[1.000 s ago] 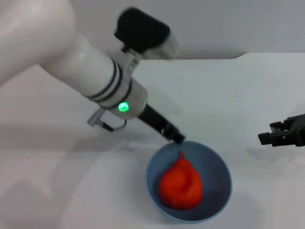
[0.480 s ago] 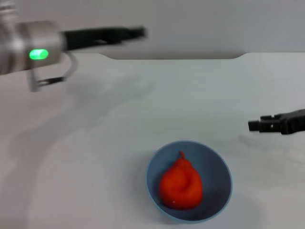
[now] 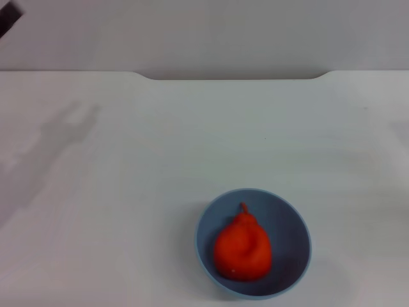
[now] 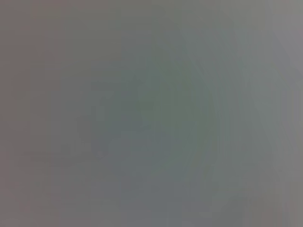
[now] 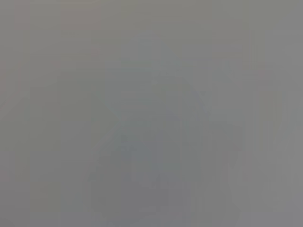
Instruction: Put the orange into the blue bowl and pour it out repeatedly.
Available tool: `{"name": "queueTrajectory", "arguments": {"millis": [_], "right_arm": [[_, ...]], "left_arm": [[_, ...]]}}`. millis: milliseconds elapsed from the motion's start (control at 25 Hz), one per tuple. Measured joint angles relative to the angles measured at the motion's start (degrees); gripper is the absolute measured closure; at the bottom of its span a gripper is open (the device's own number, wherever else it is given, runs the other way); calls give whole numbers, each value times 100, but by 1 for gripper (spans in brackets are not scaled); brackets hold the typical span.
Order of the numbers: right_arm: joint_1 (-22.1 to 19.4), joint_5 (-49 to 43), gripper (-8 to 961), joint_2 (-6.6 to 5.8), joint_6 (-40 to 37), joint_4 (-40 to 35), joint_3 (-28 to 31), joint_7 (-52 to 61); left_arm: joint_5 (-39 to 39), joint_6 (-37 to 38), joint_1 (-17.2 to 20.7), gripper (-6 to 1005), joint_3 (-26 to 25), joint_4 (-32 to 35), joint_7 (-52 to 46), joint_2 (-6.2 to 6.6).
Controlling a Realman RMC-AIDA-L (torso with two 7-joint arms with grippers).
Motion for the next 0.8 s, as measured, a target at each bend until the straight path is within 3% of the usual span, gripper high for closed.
{"name": "queueTrajectory", "arguments": {"millis": [160, 400, 600, 800], "right_arm": [[-249, 1117, 436, 32, 4, 1120, 425, -1685], [-438, 2290, 436, 45, -35, 2583, 933, -4597], [-434, 2909, 436, 56, -83, 3419, 1200, -6634], [-335, 3124, 436, 68, -163, 3796, 1280, -7330]], "left_arm": [[-738, -55, 269, 439, 166, -508, 2222, -47], [-2641, 487, 412, 438, 1158, -1498, 6498, -55], [-3128, 664, 416, 439, 1653, -1863, 8108, -55], [-3382, 1216, 353, 442, 1692, -2291, 8290, -53]]}}
